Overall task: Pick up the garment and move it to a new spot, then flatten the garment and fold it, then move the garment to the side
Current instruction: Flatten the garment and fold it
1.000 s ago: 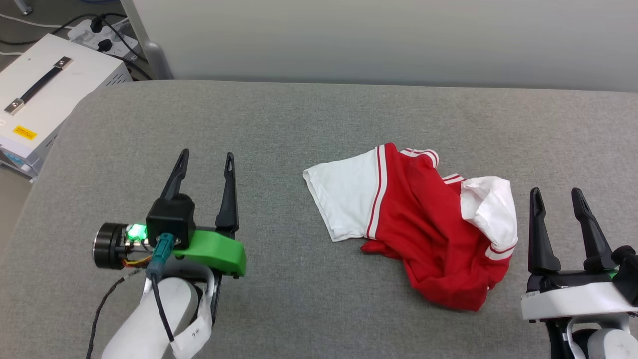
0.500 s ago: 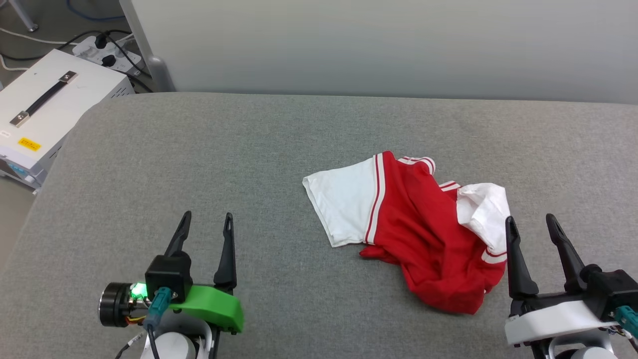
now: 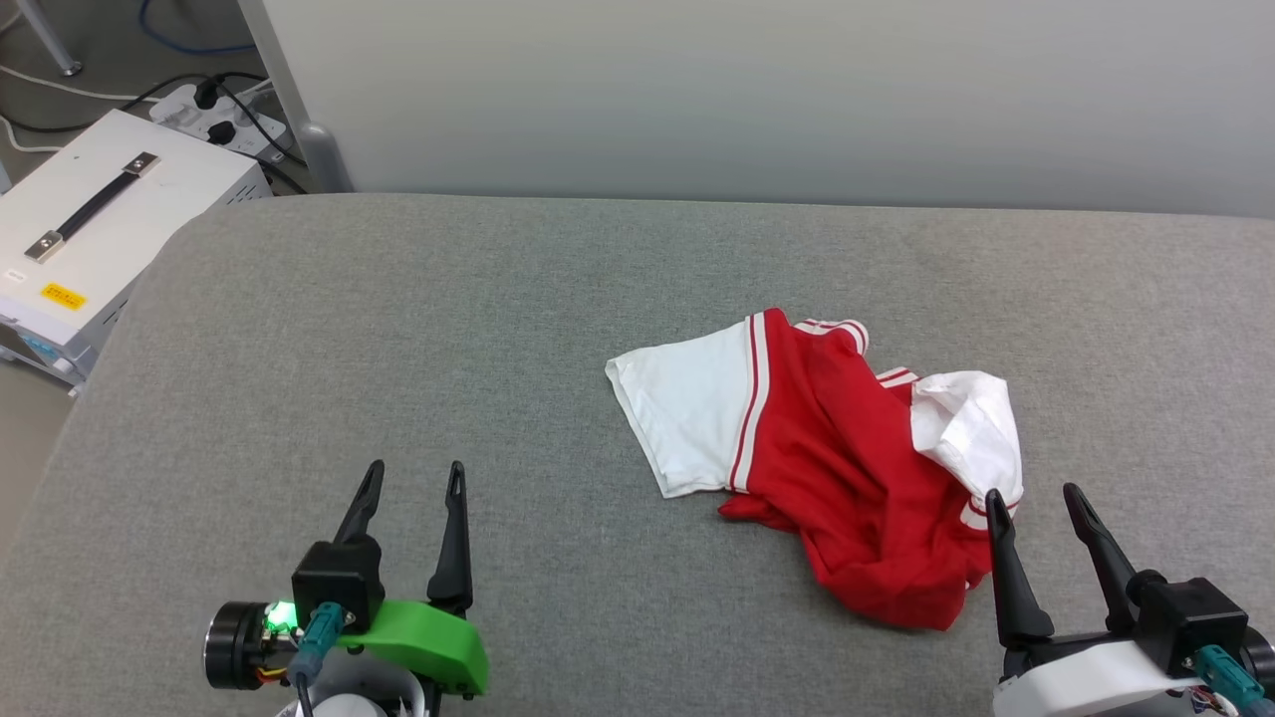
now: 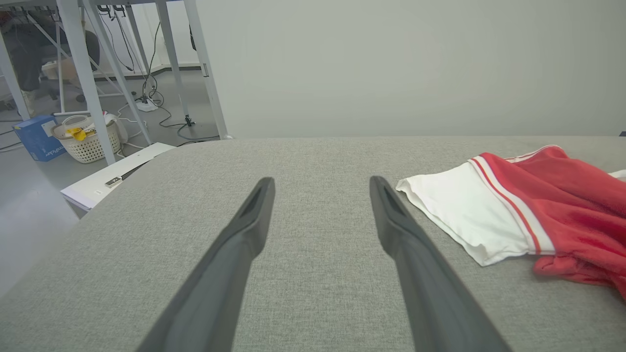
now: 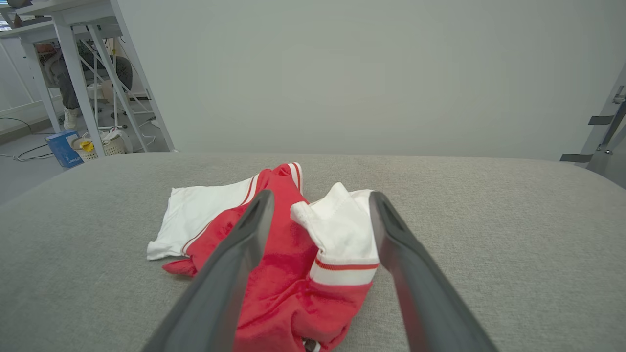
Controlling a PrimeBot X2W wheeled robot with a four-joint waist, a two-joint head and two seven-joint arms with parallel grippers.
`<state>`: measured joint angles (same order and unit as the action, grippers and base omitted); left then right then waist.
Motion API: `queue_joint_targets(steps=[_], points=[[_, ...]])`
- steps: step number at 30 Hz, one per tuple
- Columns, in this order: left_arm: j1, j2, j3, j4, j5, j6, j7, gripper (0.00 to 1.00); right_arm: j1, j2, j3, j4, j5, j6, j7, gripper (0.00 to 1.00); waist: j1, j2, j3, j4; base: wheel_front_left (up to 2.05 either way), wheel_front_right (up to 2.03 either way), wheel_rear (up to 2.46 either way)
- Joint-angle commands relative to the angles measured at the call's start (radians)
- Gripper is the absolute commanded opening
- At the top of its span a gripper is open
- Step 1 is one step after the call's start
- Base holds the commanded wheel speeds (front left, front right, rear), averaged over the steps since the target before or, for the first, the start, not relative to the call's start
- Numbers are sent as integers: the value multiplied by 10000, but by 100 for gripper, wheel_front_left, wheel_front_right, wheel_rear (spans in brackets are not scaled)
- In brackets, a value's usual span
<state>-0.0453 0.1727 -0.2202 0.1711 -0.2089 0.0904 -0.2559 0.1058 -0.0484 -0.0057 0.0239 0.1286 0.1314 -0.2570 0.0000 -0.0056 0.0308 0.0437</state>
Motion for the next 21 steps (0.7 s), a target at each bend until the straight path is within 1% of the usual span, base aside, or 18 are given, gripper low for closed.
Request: queue_joint_targets(steps=[1, 8, 15, 21], points=[[212, -108, 110, 48, 147, -108, -58, 100, 150, -18, 3, 35, -529, -7, -48, 100, 0, 56, -6, 2, 0, 0, 0], [314, -387, 498, 196, 482, -411, -59, 100, 188, -18, 44, 124, -550, -7, -48, 100, 0, 56, -45, -2, 0, 0, 0], [338, -563, 762, 302, 747, -619, -59, 100, 126, -18, 29, 117, -627, -7, -48, 100, 0, 56, -63, -16, 0, 0, 0], [309, -715, 937, 342, 903, -749, -59, 100, -387, -18, -289, -460, -915, -7, -48, 100, 0, 56, 39, -3, 0, 0, 0]])
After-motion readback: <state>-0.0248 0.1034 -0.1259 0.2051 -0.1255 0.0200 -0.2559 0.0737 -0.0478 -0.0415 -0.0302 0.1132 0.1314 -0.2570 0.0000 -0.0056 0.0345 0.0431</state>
